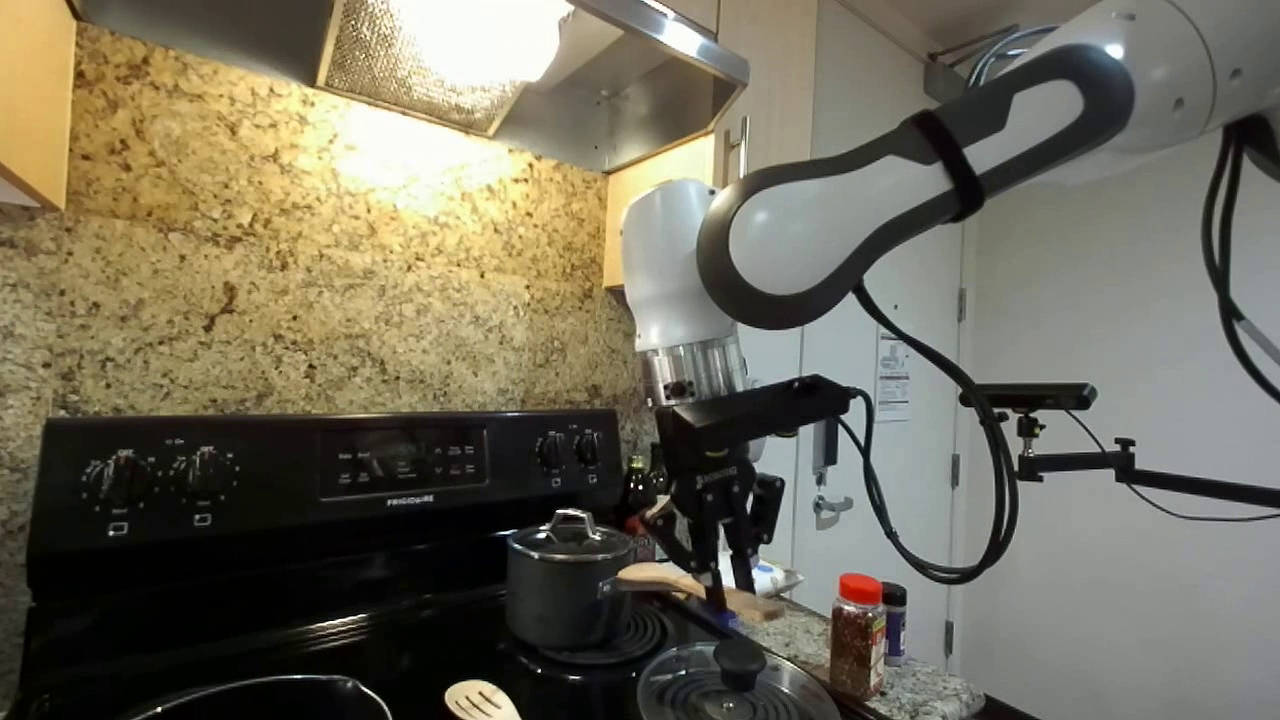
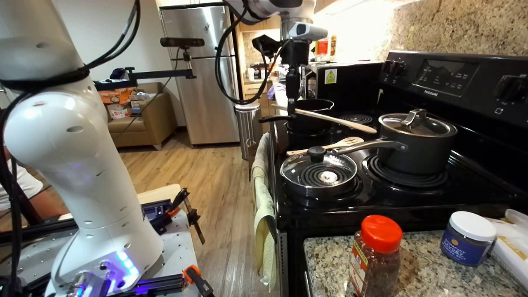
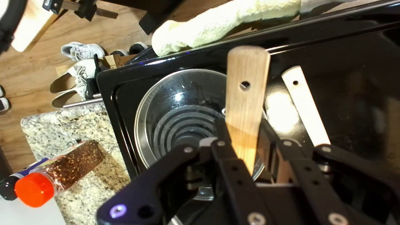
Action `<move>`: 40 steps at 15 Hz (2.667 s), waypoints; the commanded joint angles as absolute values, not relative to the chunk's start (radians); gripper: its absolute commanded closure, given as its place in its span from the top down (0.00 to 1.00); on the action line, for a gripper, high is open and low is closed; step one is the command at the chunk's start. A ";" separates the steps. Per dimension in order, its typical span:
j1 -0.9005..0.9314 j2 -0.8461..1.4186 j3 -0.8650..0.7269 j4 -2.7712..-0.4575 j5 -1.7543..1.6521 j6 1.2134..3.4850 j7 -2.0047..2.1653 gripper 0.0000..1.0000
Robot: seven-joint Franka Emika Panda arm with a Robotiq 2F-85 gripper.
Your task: Pick up the the wooden spoon from the stove and put it on top of the container on the countertop.
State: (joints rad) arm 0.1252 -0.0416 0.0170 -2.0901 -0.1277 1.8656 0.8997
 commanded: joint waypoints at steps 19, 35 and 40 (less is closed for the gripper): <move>-0.158 -0.528 -0.018 -2.543 -0.112 1.999 0.789 0.27; -0.301 -0.646 -0.205 -2.616 0.004 2.109 0.320 0.12; -0.388 -0.578 -0.154 -2.725 -0.087 2.322 0.370 0.12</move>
State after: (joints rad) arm -0.3289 -0.6189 -0.2076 -2.6696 -0.0279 2.2154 0.3310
